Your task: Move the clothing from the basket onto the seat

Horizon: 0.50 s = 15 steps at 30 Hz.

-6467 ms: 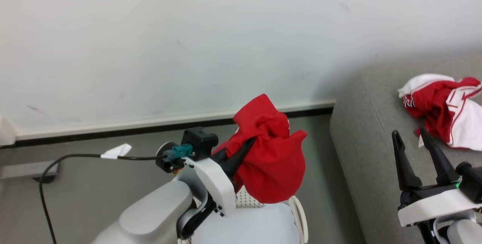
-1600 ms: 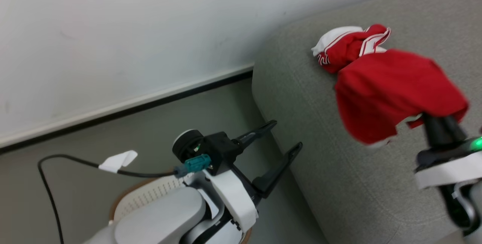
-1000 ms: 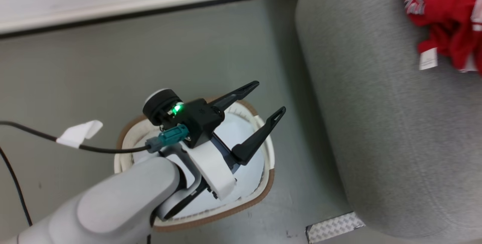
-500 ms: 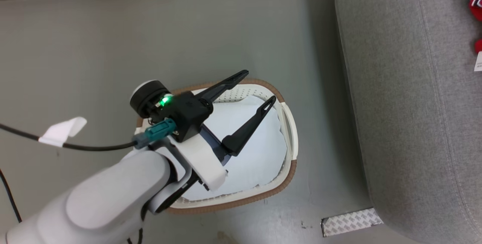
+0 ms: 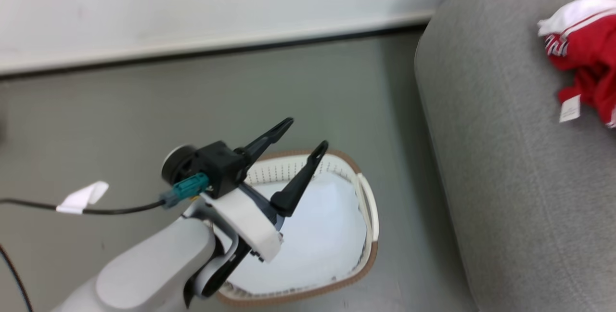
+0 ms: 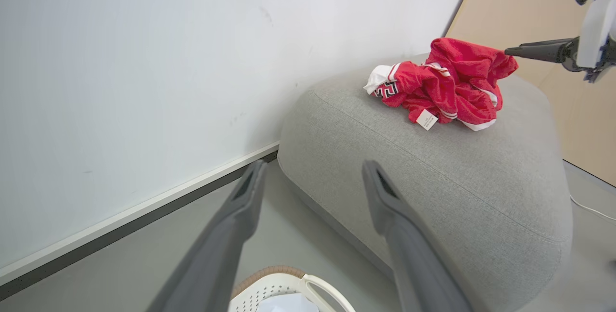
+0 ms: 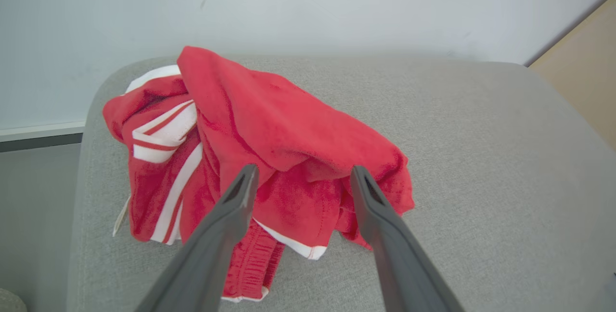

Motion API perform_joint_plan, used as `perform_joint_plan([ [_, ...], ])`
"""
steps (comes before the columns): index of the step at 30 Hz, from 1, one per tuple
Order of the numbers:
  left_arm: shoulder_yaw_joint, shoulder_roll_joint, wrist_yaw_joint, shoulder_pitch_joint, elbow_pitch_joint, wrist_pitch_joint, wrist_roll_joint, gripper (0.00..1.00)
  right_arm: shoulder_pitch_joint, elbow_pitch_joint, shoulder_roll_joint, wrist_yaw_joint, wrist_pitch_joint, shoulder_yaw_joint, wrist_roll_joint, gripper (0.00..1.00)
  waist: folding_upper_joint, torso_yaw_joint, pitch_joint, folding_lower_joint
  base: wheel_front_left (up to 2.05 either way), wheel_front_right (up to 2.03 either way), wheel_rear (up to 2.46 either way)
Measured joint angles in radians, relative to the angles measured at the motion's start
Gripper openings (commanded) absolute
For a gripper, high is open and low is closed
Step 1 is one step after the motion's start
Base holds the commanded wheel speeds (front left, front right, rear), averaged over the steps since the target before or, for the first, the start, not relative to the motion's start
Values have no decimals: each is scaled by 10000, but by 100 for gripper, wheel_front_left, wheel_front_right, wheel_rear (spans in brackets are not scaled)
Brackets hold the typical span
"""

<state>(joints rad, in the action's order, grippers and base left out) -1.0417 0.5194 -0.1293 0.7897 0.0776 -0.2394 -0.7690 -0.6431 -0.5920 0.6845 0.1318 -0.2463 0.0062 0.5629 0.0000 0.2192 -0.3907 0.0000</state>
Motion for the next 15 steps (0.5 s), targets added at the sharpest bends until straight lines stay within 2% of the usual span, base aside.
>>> perform_joint_plan([
  [10, 1231, -31, -508, -1652, 94, -222, -430, 100, 1056, 2236, 284, 0, 111, 297, -140, 100, 0, -103, 2285, -3, 0, 0, 0],
  [15, 2383, -58, -771, -2555, -44, -236, -410, 100, 1558, 3302, -251, 0, 788, 362, -320, 100, 0, -378, 3284, -4, 0, 0, 0],
])
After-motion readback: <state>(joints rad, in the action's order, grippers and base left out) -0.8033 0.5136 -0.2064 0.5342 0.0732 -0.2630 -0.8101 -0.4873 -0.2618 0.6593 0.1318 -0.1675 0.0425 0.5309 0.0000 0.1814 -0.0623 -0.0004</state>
